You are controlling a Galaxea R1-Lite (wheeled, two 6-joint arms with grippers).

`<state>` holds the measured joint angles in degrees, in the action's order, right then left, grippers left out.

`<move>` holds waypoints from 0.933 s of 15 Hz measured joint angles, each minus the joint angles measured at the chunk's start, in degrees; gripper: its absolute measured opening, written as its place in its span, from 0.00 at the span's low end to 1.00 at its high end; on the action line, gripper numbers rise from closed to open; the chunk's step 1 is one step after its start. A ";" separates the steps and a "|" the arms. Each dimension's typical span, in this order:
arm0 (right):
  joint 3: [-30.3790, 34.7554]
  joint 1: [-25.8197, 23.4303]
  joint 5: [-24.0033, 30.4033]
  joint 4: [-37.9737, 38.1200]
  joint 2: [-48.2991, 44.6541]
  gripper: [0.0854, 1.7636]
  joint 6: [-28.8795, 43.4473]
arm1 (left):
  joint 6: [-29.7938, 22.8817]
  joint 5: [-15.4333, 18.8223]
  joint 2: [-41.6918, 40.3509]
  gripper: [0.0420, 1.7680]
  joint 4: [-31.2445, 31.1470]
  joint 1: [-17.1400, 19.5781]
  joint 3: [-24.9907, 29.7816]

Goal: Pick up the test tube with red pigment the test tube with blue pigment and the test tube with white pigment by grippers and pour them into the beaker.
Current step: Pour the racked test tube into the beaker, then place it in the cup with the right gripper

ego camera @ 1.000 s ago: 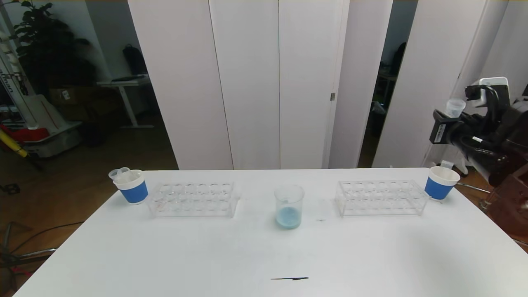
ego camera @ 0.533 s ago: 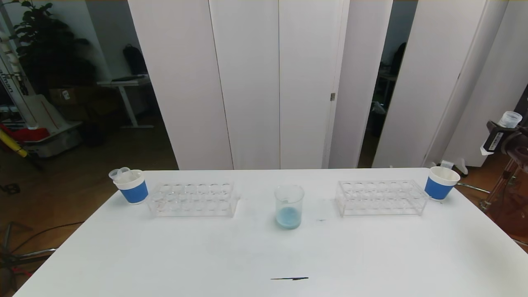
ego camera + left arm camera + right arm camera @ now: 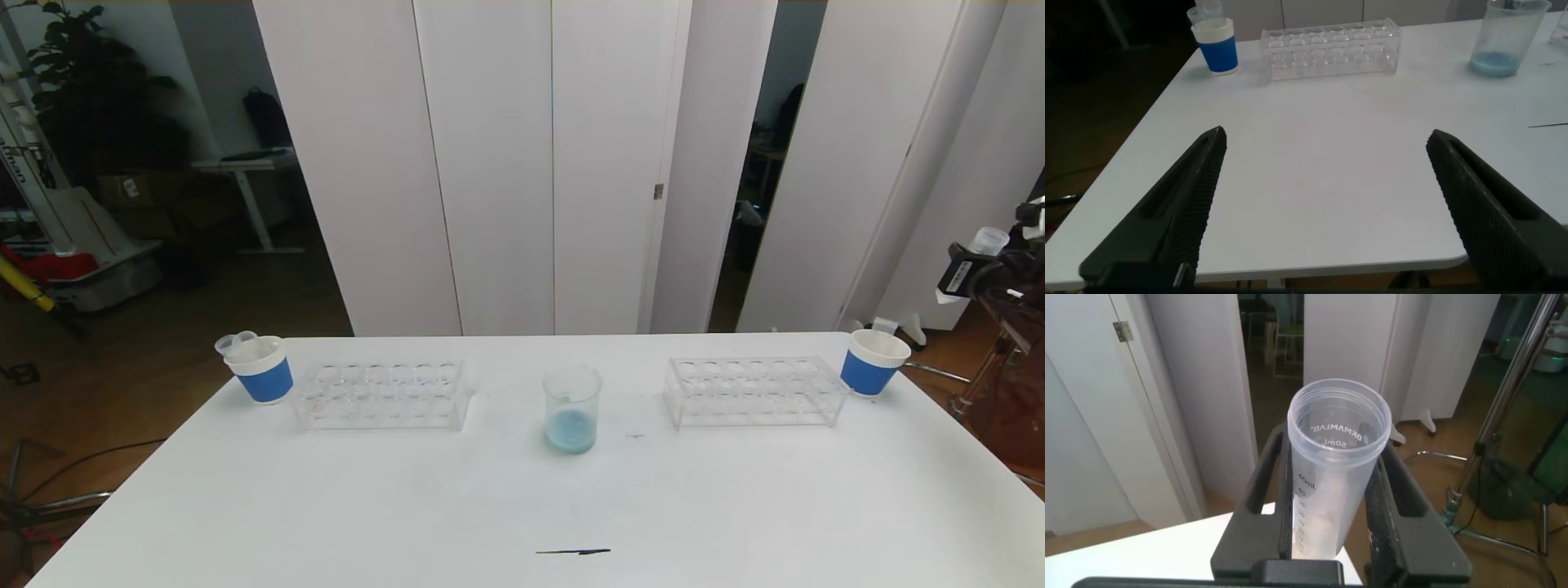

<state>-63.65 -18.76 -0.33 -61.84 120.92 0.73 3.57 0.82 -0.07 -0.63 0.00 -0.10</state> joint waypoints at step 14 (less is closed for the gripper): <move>-2.85 3.06 -0.38 -0.09 12.07 0.29 0.04 | 0.00 0.04 0.00 0.99 0.00 0.00 0.00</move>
<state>-66.50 -15.70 -0.71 -61.93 132.99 0.77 3.57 0.85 -0.07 -0.63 0.00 -0.10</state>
